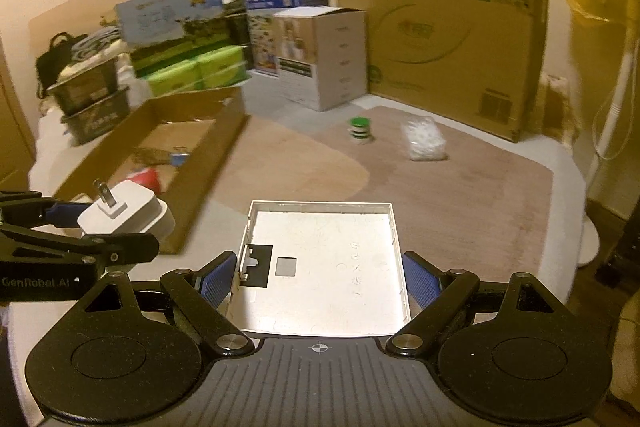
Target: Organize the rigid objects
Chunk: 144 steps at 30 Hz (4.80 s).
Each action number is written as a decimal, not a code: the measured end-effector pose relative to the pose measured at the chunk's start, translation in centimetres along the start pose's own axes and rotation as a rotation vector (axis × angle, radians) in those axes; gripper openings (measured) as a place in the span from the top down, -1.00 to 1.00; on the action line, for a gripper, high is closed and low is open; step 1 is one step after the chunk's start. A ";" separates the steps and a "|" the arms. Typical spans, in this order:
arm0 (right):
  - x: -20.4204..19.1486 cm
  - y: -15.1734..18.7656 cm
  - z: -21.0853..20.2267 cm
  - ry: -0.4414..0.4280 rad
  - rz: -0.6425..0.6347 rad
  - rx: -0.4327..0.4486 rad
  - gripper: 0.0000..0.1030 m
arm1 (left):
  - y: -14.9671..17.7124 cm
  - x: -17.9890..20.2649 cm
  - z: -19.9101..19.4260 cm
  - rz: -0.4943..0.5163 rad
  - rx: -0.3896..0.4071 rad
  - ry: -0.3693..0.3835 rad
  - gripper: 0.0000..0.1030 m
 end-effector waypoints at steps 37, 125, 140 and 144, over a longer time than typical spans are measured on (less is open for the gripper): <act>-15.7 -3.4 7.6 -0.236 -0.119 0.000 -0.69 | -1.9 -16.4 -3.3 -0.110 0.046 -0.234 -0.20; -14.9 -10.3 31.0 -0.208 -0.118 -0.065 -0.69 | -8.0 -27.2 17.7 -0.022 -0.037 -0.189 -0.25; -14.5 -11.2 30.3 -0.177 -0.135 -0.024 -0.75 | -7.9 -27.3 16.1 -0.057 -0.022 -0.212 -0.25; -13.9 -11.5 28.9 -0.163 -0.126 -0.025 -0.75 | -8.2 -26.7 14.6 -0.069 -0.010 -0.218 -0.25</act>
Point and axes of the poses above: each gripper's, at about its wrist camera, not at the fingertips, and z roughly the way its jaws point, x to its right, y to its underside, the point moved 7 cm from there along z, roughly the way its jaws point, and after that the axes turned 12 degrees about x, right-handed, at the moved point
